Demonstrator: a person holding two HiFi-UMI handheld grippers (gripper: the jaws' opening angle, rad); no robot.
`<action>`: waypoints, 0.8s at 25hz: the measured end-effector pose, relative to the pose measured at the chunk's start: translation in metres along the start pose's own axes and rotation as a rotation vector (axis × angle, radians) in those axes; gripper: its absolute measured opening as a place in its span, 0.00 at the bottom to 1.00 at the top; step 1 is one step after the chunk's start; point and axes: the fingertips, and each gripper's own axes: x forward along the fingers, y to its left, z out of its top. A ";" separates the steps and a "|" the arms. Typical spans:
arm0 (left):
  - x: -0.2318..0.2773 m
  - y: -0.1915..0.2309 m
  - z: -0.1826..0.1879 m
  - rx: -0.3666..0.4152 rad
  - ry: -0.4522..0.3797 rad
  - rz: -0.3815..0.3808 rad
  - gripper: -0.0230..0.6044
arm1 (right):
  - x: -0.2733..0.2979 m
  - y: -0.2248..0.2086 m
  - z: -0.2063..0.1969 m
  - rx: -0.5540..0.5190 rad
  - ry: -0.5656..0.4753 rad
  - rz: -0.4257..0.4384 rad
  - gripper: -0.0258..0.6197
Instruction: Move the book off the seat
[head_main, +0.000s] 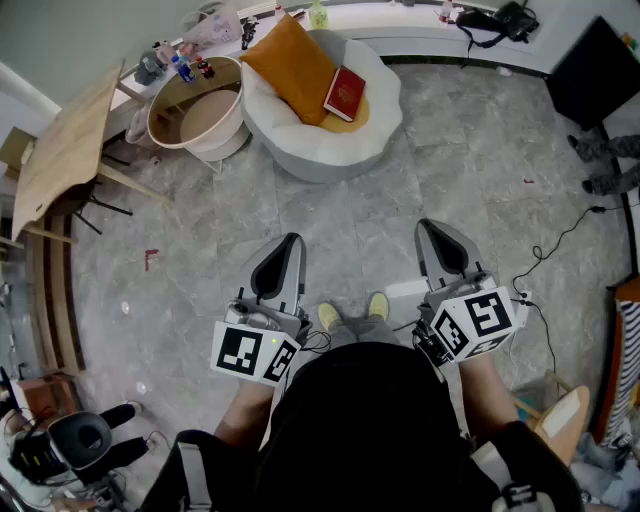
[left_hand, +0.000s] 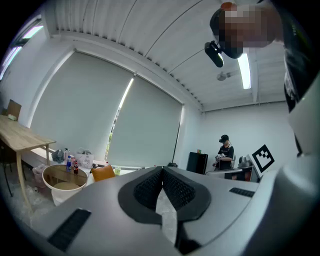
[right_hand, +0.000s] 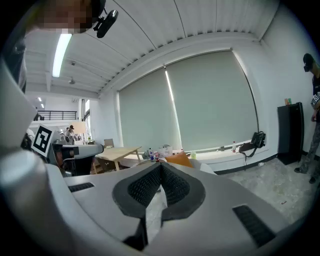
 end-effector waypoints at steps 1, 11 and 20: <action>-0.002 -0.002 -0.001 0.004 0.004 -0.003 0.06 | -0.001 0.001 -0.002 -0.001 0.005 0.002 0.05; -0.033 0.027 0.000 -0.008 0.001 0.017 0.06 | 0.001 0.027 0.009 0.096 -0.086 0.037 0.05; -0.057 0.045 -0.004 0.002 -0.026 -0.013 0.06 | 0.010 0.063 0.005 0.074 -0.086 0.035 0.05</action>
